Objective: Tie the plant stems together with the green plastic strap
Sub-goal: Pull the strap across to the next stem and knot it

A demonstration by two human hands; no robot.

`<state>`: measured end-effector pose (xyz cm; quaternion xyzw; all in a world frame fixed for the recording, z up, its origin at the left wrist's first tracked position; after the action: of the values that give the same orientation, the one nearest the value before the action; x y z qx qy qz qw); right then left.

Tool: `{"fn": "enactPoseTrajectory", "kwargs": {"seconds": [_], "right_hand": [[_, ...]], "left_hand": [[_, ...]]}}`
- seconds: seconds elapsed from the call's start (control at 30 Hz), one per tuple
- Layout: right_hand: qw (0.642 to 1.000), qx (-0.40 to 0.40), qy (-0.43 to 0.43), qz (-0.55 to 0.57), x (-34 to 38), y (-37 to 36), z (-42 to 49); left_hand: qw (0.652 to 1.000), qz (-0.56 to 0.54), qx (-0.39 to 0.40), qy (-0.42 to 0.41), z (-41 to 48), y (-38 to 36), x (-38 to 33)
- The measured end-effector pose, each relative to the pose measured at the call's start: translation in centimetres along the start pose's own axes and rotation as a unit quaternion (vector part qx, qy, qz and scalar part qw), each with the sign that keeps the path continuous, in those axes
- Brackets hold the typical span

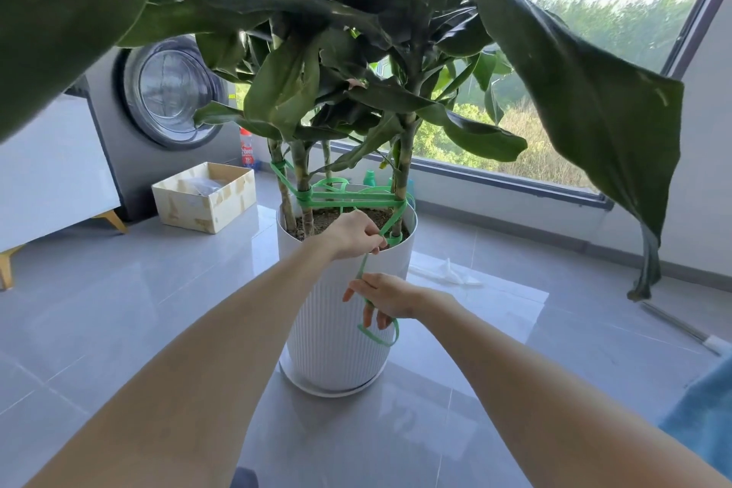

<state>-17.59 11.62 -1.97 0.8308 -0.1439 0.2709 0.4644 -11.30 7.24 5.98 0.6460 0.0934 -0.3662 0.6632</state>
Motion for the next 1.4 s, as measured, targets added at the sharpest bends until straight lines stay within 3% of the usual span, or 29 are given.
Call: {"fn": "enactPoseTrajectory", "kwargs": {"seconds": [0.33,0.7,0.77,0.9,1.13,1.27,1.4], "right_hand": [[0.985,-0.026,-0.006,-0.169,0.5,-0.5,-0.3],[0.982,0.052,-0.076,-0.164,0.4,-0.7,-1.0],[0.985,0.008,-0.096,-0.142,0.7,0.5,-0.9],[0.981,-0.166,-0.100,-0.006,0.9,4.5,-0.7],[0.904,-0.423,-0.030,0.057,2.7,9.8,-3.3],[0.882,-0.468,0.002,0.060,2.5,11.4,-3.5],[0.887,-0.462,0.000,-0.006,1.9,12.0,-3.0]], "left_hand": [[0.998,-0.010,-0.054,0.018,-1.8,3.1,1.7],[0.983,0.039,-0.174,0.042,-5.0,7.6,4.2],[0.978,0.052,-0.193,0.053,-5.6,8.5,4.7],[0.969,0.068,-0.225,0.075,-6.4,9.7,5.1],[0.955,0.025,-0.281,0.094,-6.4,9.9,5.5],[0.945,0.012,-0.315,0.082,-6.4,10.4,5.4],[0.949,0.012,-0.308,0.061,-6.1,10.5,5.5]]}}
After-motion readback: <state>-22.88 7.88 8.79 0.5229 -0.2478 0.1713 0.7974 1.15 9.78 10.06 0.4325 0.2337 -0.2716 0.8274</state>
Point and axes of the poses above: each hand's wrist, its own z-axis towards the middle knuckle, its own y-axis out of the back of the hand, x = y × z, the point moved 8 cm from there along z, towards the middle knuckle, and after that the axes turned 9 degrees about -y, right-handed, at the moved point
